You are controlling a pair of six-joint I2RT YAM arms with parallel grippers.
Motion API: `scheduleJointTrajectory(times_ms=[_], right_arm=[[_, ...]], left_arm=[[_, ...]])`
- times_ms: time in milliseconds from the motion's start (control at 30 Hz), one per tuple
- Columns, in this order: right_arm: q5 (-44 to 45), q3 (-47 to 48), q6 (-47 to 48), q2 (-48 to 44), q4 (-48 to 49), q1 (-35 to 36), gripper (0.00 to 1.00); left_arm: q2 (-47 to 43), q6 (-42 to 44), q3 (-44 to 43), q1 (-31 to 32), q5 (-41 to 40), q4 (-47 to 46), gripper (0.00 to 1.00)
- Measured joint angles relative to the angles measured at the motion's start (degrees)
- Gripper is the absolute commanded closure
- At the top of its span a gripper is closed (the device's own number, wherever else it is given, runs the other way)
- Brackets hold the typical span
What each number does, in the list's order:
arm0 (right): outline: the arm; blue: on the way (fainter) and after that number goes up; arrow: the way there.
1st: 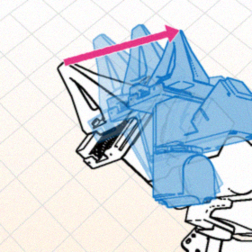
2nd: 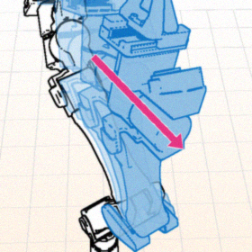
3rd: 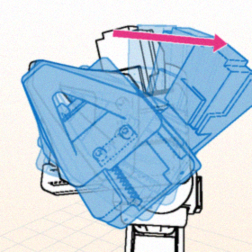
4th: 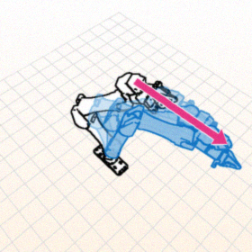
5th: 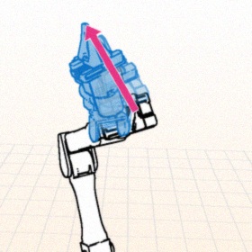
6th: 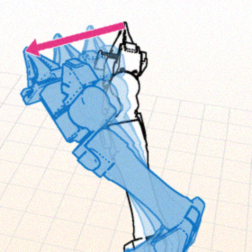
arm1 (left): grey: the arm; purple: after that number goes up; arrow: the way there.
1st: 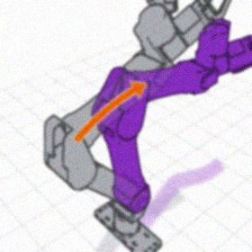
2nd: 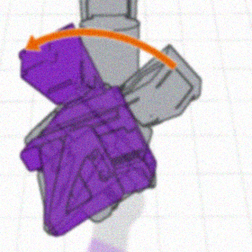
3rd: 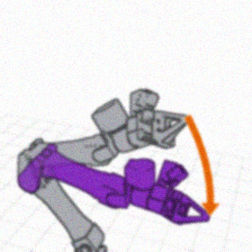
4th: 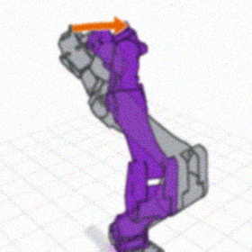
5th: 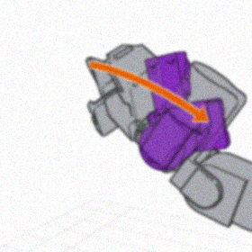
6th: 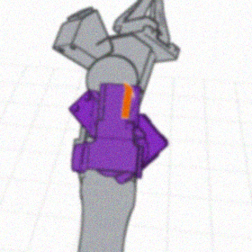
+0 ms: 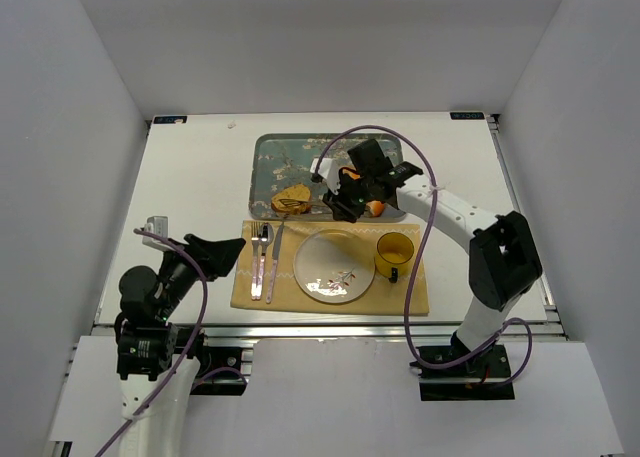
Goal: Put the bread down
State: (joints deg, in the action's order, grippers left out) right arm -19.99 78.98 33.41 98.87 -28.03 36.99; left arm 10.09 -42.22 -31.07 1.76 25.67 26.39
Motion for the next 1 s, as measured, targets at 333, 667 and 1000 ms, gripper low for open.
scheduleJointTrajectory(times_ms=[333,667,1000], right_arm=[[1.92,0.02,-0.20,1.40,1.27,0.00,0.56],[2.84,0.02,-0.24,1.49,2.64,0.04,0.56],[3.45,0.02,0.11,3.04,2.73,0.04,0.71]], left_arm=[[0.68,0.00,0.72,0.00,0.04,-1.36,0.15],[1.01,0.00,1.33,0.00,0.24,-2.05,0.15],[1.33,0.00,1.40,0.00,0.26,-2.45,0.15]])
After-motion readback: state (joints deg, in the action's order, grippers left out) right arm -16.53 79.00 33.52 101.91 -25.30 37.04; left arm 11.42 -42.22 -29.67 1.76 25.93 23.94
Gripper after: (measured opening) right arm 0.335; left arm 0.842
